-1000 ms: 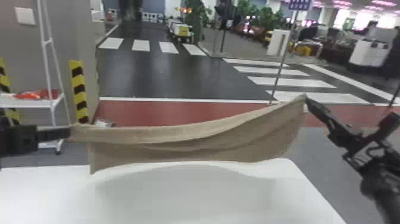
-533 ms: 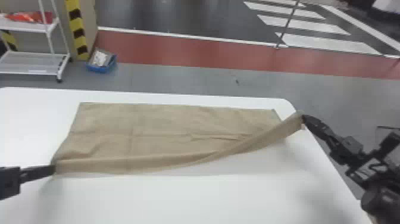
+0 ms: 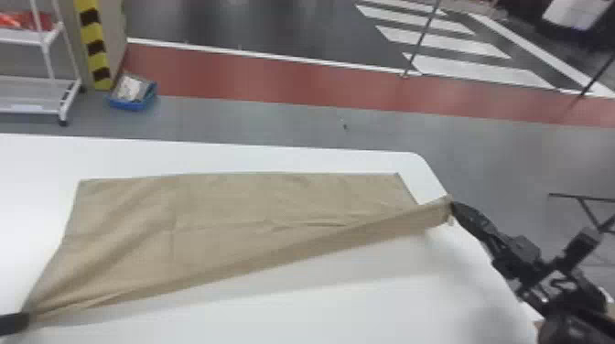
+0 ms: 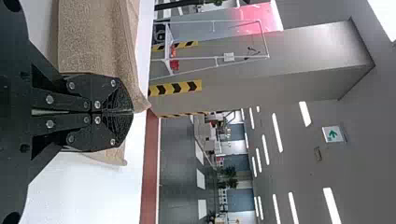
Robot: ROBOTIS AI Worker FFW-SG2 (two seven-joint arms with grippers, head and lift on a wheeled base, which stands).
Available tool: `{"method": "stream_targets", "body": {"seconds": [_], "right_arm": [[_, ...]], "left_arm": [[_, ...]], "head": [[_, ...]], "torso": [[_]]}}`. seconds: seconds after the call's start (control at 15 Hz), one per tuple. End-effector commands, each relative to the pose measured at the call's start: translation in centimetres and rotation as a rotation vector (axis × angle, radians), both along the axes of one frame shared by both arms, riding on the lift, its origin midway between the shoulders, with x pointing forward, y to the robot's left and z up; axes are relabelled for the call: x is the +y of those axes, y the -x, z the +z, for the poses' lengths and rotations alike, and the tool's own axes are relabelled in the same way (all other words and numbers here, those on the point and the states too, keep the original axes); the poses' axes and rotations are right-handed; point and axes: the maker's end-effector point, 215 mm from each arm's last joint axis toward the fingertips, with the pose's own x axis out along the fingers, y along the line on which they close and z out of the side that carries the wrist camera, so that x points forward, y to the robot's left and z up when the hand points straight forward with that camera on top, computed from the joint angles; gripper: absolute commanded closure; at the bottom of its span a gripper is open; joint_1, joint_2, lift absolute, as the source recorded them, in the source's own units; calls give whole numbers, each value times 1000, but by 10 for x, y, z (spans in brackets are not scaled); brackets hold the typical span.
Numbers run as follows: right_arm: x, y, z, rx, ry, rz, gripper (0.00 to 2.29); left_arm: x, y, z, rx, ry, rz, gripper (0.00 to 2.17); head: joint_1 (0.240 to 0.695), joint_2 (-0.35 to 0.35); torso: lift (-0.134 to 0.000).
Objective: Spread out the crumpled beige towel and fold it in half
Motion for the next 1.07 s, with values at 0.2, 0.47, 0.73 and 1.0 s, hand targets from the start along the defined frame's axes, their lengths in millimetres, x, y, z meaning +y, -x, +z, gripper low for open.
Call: {"method": "stream_targets", "body": {"seconds": [0.2, 0.47, 0.73, 1.0], "right_arm": [[-23, 21, 28, -61, -18, -26, 1575], [-31, 27, 37, -63, -19, -32, 1575], [-30, 25, 34, -54, -28, -32, 1575], [-22, 22, 28, -49, -38, -26, 1575]], "left_arm": [[9, -8, 45, -89, 13, 7, 2115], [6, -24, 72, -153, 17, 0, 2108], [-2, -9, 53, -110, 43, -9, 1031], [26, 10, 53, -200, 107, 44, 83]], "head": [[695, -324], [695, -336], [695, -346], [695, -350]], "torso": [[-124], [-124], [-124], [-124]]}}
